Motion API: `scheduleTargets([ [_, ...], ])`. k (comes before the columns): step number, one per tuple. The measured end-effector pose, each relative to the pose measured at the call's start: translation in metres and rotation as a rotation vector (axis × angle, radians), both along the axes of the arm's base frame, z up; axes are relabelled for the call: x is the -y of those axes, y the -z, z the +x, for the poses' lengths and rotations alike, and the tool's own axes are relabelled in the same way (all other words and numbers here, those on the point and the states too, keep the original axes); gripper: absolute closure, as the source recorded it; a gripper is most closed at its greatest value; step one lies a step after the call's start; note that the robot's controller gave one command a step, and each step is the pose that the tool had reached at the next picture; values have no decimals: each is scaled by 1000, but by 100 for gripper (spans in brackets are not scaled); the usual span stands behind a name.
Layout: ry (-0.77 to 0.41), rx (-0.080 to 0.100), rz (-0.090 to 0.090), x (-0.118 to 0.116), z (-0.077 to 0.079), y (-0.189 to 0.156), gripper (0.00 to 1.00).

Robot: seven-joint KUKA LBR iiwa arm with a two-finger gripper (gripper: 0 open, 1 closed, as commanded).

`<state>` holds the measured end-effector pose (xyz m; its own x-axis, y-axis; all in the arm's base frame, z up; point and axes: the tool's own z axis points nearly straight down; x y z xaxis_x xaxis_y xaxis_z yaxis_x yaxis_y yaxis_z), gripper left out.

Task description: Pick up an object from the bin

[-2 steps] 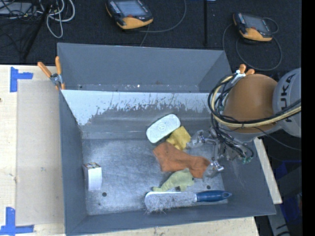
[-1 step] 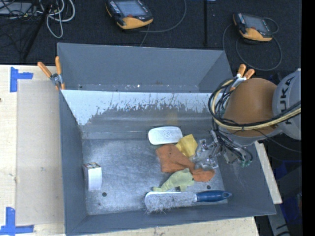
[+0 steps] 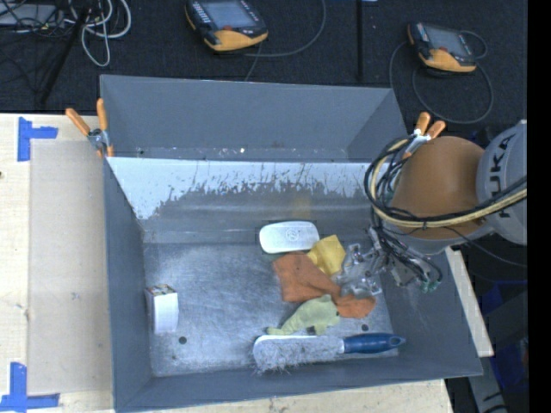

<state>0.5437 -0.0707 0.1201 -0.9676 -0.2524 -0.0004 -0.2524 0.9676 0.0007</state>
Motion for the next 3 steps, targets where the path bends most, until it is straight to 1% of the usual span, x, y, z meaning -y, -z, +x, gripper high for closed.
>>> scheduleTargets([
  [1, -11, -1, -1, -4, 15, -12, 0],
  [2, -11, -2, 0, -4, 15, -12, 0],
  [3, -86, 4, -2, -9, 14, 5, 0],
])
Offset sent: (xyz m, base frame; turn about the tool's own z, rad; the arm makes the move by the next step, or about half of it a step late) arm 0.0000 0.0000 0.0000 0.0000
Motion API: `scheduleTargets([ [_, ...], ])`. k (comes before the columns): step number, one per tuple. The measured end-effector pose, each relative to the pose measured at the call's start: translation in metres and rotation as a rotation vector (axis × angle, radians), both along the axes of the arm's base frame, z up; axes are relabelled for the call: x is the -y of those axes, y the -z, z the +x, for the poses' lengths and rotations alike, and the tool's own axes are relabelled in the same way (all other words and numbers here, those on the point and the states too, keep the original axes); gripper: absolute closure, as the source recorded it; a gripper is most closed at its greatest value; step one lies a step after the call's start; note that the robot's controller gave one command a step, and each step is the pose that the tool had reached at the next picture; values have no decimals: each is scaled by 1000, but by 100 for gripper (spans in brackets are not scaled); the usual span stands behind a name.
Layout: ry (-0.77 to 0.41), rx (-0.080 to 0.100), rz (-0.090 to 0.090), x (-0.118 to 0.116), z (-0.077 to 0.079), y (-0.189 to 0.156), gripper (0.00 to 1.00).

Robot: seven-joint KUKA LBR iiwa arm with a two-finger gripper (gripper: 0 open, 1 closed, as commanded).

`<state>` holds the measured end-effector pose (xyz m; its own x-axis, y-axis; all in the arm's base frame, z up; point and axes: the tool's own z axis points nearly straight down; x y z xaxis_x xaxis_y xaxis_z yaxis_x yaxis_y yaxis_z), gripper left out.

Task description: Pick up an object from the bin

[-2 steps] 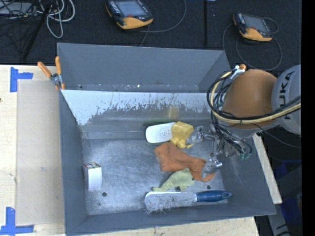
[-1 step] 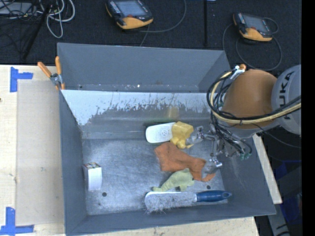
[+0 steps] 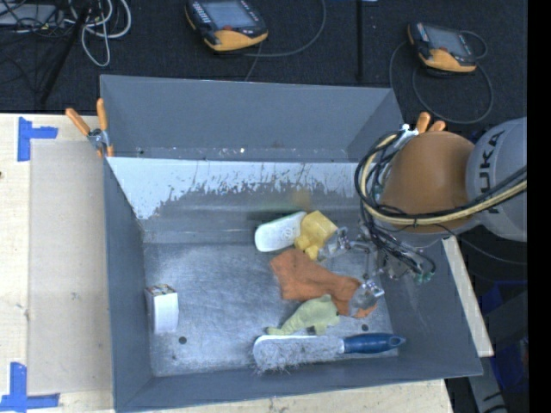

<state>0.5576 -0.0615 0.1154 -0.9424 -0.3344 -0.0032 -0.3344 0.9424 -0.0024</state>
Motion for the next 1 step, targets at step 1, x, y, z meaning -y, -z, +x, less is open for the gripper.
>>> scheduleTargets([
  [1, -203, -14, 0, -14, 5, 42, 0],
])
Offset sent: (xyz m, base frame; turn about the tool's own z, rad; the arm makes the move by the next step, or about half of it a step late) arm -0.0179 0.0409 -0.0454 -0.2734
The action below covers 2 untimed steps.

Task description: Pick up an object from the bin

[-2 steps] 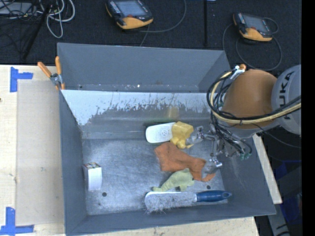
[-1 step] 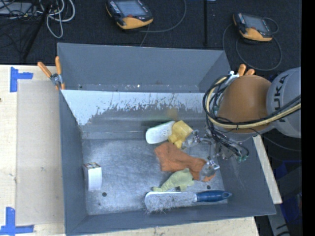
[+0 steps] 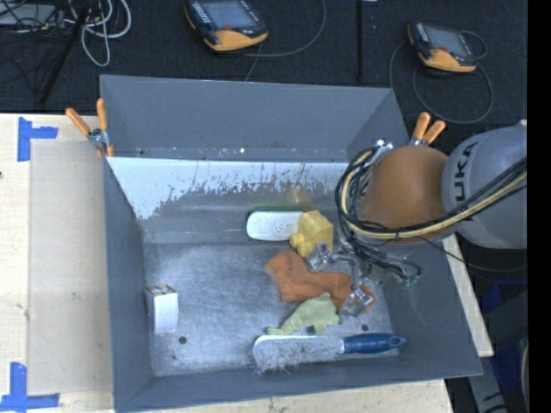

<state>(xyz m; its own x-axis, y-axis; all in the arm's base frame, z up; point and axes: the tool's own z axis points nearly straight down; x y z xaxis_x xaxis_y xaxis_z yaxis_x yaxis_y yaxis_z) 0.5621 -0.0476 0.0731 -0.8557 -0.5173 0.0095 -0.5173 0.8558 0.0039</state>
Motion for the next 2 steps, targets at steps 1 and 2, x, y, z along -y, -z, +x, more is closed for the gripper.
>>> scheduleTargets([
  [1, -69, 21, 0, -26, -17, -4, 100],
  [2, -70, 21, 0, -26, -17, -4, 100],
])
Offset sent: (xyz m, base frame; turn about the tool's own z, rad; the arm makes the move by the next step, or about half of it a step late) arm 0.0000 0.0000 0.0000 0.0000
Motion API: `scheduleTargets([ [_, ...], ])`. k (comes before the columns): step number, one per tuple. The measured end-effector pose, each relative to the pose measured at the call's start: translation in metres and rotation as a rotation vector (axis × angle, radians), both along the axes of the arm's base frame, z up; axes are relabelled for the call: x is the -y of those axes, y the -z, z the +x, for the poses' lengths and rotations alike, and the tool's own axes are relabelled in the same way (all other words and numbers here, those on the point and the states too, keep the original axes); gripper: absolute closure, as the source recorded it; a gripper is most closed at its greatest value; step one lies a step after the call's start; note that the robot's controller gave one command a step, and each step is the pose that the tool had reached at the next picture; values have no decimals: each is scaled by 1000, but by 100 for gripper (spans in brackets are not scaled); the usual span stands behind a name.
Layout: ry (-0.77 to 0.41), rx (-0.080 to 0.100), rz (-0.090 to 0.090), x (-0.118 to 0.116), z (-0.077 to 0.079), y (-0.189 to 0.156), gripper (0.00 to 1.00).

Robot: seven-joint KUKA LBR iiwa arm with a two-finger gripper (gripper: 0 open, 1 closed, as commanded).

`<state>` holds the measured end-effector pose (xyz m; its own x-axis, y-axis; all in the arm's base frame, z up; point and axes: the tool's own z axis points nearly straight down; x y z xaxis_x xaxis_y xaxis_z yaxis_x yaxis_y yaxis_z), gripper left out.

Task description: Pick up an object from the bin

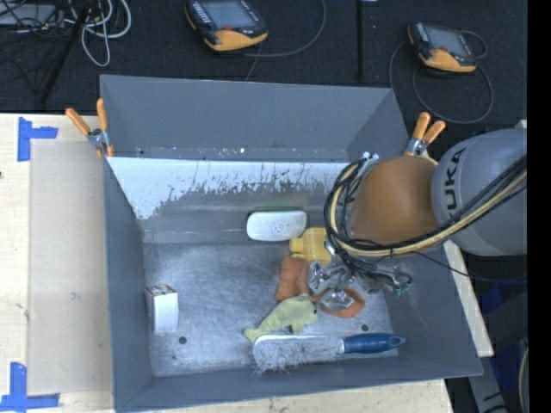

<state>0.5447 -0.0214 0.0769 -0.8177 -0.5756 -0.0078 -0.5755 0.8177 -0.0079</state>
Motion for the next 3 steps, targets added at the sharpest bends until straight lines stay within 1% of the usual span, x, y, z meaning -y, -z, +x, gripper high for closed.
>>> scheduleTargets([
  [1, -14, -17, 2, -15, -7, -36, 100],
  [2, -4, -1, 3, -19, -8, -57, 100],
  [3, -12, -23, 3, -19, -10, -77, 100],
])
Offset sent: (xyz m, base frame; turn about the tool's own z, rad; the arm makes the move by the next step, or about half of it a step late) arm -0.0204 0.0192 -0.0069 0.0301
